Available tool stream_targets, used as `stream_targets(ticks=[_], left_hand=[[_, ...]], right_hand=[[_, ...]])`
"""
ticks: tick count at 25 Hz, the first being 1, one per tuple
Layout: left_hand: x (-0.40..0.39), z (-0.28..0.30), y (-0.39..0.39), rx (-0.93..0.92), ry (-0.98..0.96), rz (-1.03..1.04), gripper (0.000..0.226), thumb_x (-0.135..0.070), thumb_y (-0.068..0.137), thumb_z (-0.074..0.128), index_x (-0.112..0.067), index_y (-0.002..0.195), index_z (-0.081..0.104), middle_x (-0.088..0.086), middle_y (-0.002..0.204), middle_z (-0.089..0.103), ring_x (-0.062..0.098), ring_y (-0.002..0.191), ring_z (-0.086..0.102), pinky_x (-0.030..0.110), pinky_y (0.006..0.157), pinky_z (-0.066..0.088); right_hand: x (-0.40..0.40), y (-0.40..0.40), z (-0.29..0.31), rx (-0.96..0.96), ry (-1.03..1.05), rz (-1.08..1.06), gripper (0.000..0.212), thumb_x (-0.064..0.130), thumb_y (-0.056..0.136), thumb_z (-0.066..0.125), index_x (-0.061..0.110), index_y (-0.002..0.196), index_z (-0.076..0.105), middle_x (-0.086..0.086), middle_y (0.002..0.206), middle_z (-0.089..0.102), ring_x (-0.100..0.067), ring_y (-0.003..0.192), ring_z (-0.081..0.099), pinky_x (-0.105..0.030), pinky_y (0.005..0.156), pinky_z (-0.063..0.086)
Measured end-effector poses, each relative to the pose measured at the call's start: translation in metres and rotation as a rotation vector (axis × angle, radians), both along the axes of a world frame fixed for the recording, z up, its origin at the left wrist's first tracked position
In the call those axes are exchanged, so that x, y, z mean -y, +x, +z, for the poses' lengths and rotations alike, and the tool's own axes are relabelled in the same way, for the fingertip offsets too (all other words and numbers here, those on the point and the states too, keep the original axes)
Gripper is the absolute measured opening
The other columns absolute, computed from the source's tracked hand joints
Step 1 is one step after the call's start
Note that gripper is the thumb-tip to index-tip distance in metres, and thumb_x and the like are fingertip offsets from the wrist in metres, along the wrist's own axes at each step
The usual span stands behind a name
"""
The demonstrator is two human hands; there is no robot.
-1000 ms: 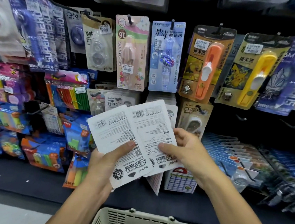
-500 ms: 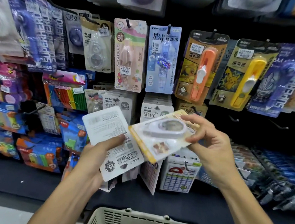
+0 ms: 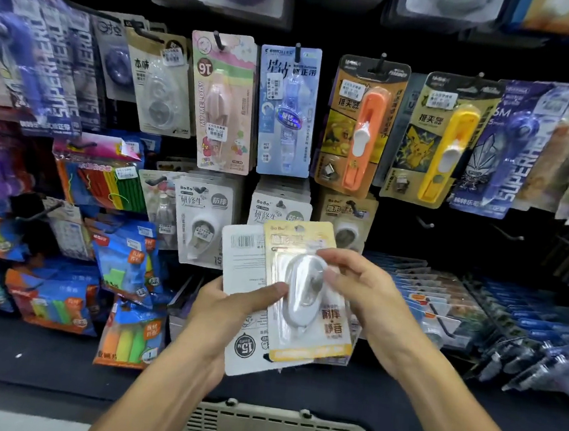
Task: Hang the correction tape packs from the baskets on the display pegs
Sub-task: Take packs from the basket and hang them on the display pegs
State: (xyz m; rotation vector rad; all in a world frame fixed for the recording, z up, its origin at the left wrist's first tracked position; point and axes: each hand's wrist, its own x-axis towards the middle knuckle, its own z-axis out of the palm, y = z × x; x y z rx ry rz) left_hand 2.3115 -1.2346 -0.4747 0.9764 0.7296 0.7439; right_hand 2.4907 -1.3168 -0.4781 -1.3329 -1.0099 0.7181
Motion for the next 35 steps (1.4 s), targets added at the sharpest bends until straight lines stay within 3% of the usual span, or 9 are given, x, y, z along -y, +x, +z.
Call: stream_targets(ticks=[6,12,16,19,22,26,30,33,35], left_hand=[[0.003,0.005,0.01,-0.002,0.03,0.049,0.03,-0.002,0.082,0.075,-0.015,0.109,0.074,0.008,0.103,0.08,0.033,0.095,0.076,0.059,0.094,0.055],[-0.009,0.009,0.008,0.09,0.125,0.151,0.035,0.002,0.078,0.079,-0.016,0.107,0.074,0.006,0.096,0.081,0.026,0.081,0.079,0.039,0.058,0.062],[-0.005,0.011,0.011,0.021,0.487,0.236,0.038,-0.006,0.068,0.088,-0.021,0.101,0.076,0.0,0.098,0.081,0.016,0.084,0.078,0.033,0.063,0.063],[-0.003,0.008,0.01,-0.135,1.36,0.253,0.046,0.004,0.073,0.086,-0.019,0.111,0.076,-0.009,0.128,0.068,0.008,0.113,0.069,0.029,0.096,0.057],[0.001,0.001,0.015,-0.253,1.871,0.209,0.048,0.015,0.067,0.083,-0.006,0.11,0.075,0.003,0.141,0.057,0.025,0.129,0.059,0.035,0.11,0.047],[0.0,0.002,0.012,-0.373,1.688,-0.016,0.064,-0.001,0.067,0.082,-0.016,0.128,0.07,0.003,0.155,0.046,0.032,0.144,0.043,0.057,0.112,0.041],[-0.003,0.01,-0.007,-0.299,1.225,-0.365,0.067,-0.054,0.062,0.085,-0.05,0.126,0.066,-0.03,0.163,0.019,-0.005,0.151,0.018,0.026,0.12,0.028],[-0.003,0.015,-0.006,-0.204,1.058,-0.166,0.045,-0.05,0.061,0.091,-0.047,0.104,0.075,-0.026,0.155,0.037,-0.016,0.138,0.035,0.008,0.108,0.033],[-0.004,0.011,0.0,-0.203,0.94,0.113,0.042,-0.023,0.072,0.09,-0.041,0.105,0.072,-0.015,0.142,0.056,-0.002,0.128,0.053,0.026,0.109,0.044]], right_hand=[[0.006,0.033,0.015,-0.056,0.085,-0.315,0.032,0.014,0.087,0.076,0.041,0.103,0.071,0.009,0.111,0.074,-0.011,0.097,0.071,-0.029,0.072,0.057],[0.008,0.057,0.01,0.051,0.013,-0.412,0.03,0.022,0.089,0.077,0.045,0.104,0.067,0.018,0.12,0.067,-0.007,0.108,0.065,-0.032,0.084,0.056],[0.007,0.051,0.005,0.667,-0.191,-0.755,0.022,0.041,0.092,0.069,0.028,0.108,0.062,0.005,0.117,0.054,-0.018,0.1,0.056,-0.038,0.082,0.049],[0.009,0.031,0.01,0.027,-0.202,-0.329,0.04,0.06,0.093,0.059,0.022,0.095,0.072,-0.007,0.102,0.071,-0.02,0.078,0.07,-0.032,0.06,0.054],[0.017,0.017,0.01,-0.589,-0.232,0.365,0.065,0.072,0.089,0.056,0.024,0.131,0.068,-0.014,0.132,0.067,-0.037,0.115,0.067,-0.066,0.101,0.046],[0.028,0.014,0.014,-0.572,-0.039,0.556,0.055,0.026,0.078,0.081,0.021,0.131,0.067,-0.017,0.125,0.069,-0.037,0.101,0.071,-0.053,0.071,0.062],[0.027,0.011,0.01,-0.465,-0.004,0.32,0.059,-0.003,0.075,0.065,0.029,0.124,0.071,-0.015,0.125,0.071,-0.035,0.106,0.072,-0.05,0.075,0.059],[0.02,0.005,0.009,-0.36,0.027,0.218,0.052,0.0,0.079,0.068,0.028,0.123,0.07,-0.014,0.12,0.073,-0.033,0.098,0.074,-0.047,0.071,0.062],[0.016,0.0,0.006,-0.32,0.025,0.085,0.04,0.001,0.088,0.066,0.022,0.121,0.07,-0.013,0.111,0.076,-0.029,0.087,0.075,-0.043,0.061,0.063]])
